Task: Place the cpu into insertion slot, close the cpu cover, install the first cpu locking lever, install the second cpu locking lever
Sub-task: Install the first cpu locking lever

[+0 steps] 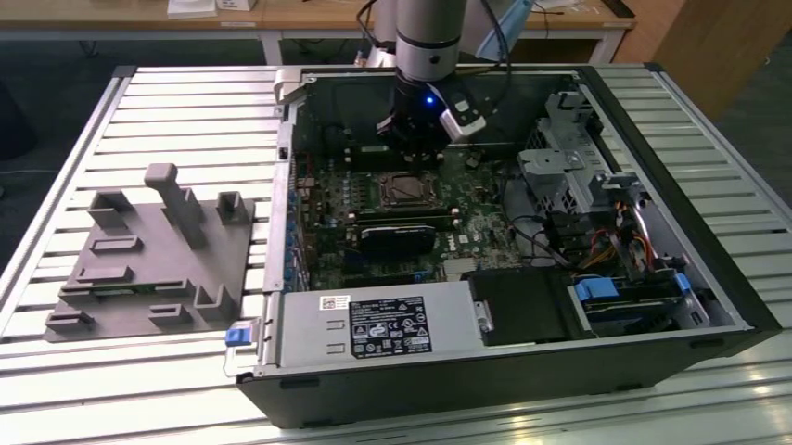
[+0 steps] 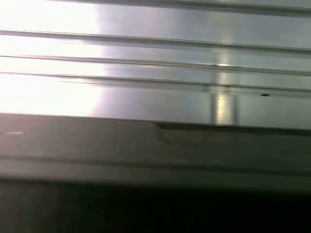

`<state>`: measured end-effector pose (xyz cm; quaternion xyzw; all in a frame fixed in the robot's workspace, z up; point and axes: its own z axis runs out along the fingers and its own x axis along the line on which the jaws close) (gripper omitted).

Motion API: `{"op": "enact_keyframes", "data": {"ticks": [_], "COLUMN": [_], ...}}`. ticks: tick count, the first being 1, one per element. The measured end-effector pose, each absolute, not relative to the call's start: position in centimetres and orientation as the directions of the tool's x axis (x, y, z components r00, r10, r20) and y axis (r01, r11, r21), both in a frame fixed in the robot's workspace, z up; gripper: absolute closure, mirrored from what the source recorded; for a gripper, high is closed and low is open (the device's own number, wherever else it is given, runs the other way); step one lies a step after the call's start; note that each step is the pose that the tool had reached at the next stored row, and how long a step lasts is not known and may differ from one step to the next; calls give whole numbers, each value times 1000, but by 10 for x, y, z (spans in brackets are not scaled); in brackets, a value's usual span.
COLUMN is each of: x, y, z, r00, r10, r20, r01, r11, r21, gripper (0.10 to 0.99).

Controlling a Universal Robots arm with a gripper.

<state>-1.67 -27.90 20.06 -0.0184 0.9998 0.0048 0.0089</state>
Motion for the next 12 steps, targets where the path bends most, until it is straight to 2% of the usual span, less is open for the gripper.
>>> {"op": "enact_keyframes", "data": {"ticks": [12], "x": [-17], "y": [-284], "z": [207], "r00": [-999], "r10": [-37], "r20": [-17], "r01": [-37], "r11": [999], "r21": [7], "gripper": [980]}}
